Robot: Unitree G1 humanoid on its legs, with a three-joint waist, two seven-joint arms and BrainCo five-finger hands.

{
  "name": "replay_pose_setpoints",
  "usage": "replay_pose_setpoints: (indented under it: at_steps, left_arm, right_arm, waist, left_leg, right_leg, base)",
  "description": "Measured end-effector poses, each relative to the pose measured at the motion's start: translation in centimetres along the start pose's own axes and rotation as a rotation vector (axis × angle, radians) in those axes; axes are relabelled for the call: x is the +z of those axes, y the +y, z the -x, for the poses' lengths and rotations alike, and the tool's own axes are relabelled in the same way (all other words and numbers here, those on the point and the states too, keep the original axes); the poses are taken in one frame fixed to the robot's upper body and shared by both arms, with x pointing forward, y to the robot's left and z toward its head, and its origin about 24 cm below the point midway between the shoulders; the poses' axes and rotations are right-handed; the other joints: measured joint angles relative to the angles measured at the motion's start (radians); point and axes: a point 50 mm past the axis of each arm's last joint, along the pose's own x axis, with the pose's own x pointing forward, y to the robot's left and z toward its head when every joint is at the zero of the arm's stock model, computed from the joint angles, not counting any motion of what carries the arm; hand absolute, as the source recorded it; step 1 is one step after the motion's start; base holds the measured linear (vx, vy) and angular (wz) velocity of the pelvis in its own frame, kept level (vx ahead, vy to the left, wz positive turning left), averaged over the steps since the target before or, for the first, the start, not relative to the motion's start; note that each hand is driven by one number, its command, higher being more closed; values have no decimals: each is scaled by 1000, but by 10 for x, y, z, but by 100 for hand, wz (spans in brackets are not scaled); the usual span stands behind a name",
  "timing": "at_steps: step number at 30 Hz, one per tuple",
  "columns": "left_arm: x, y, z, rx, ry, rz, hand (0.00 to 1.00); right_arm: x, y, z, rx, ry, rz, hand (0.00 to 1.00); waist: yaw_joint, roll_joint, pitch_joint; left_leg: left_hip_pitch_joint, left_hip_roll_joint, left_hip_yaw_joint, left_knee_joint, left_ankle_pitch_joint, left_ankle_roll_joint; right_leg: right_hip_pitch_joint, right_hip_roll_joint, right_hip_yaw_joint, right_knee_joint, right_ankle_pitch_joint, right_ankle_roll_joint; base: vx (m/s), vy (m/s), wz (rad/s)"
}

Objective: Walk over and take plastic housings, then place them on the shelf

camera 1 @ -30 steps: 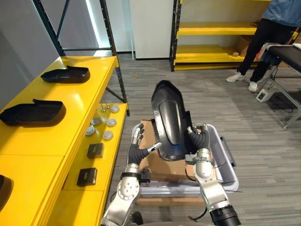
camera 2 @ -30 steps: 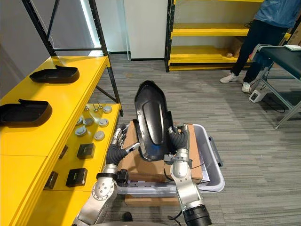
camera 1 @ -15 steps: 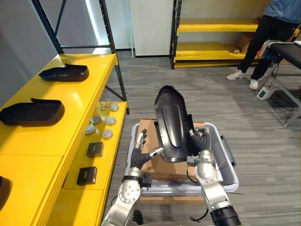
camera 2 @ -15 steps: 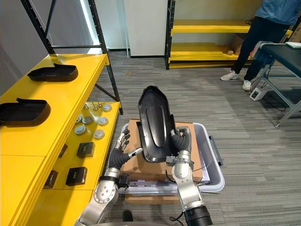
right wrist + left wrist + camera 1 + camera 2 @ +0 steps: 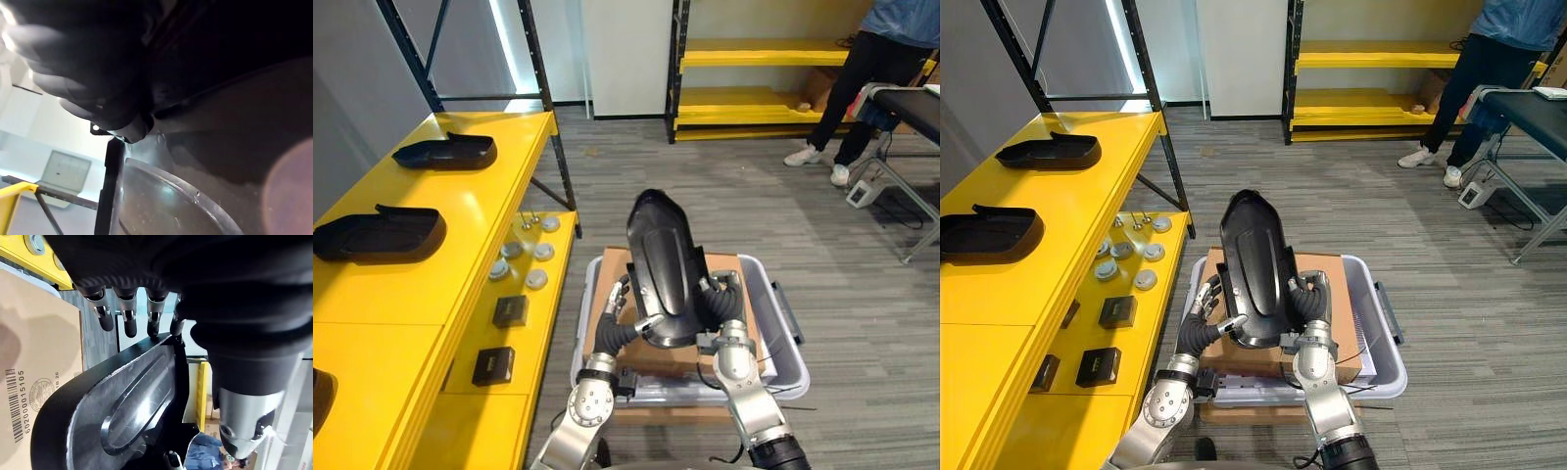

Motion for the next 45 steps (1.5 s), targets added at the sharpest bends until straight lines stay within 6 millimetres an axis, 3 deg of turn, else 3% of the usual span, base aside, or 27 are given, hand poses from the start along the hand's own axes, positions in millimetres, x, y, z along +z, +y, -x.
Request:
replay_pose_setpoints:
  at_steps: [17, 33, 34, 40, 45]
  left_arm:
    - [-2, 7, 0, 79, 27, 60, 0]
    - [3, 11, -1, 120, 5, 153, 0]
    - [3, 12, -1, 128, 4, 155, 100]
    - [5, 25, -3, 197, -6, 151, 100]
    - [4, 37, -3, 234, 0, 150, 100]
  right_arm:
    - [3, 14, 6, 67, -2, -37, 100]
    - [13, 21, 9, 115, -18, -85, 100]
    - [13, 23, 10, 126, -9, -103, 100]
    - [16, 31, 13, 180, 1, -150, 100]
    - [30, 34, 13, 250, -82, -124, 100]
  waist:
    - [1, -3, -5]
    - [3, 2, -49]
    - [3, 4, -57]
    - [6, 5, -67]
    - [16, 3, -68]
  left_leg:
    - [0, 3, 14, 0, 0, 0]
    - [-4, 18, 16, 0, -2, -7]
    - [-4, 18, 16, 0, -2, -7]
    - [-5, 21, 15, 0, -1, -9]
    - [-7, 20, 9, 0, 0, -10]
  right_leg:
    - [-10, 2, 16, 1, 1, -2]
    - [-17, 18, 22, 0, 6, -9]
    - [-17, 18, 22, 0, 6, -9]
    - [-17, 21, 22, 0, 7, -10]
    - [-16, 21, 22, 0, 7, -10]
  base:
    - [0, 0, -2]
    - [0, 0, 0]
    - [0, 0, 0]
    - [0, 0, 0]
    - [0, 0, 1]
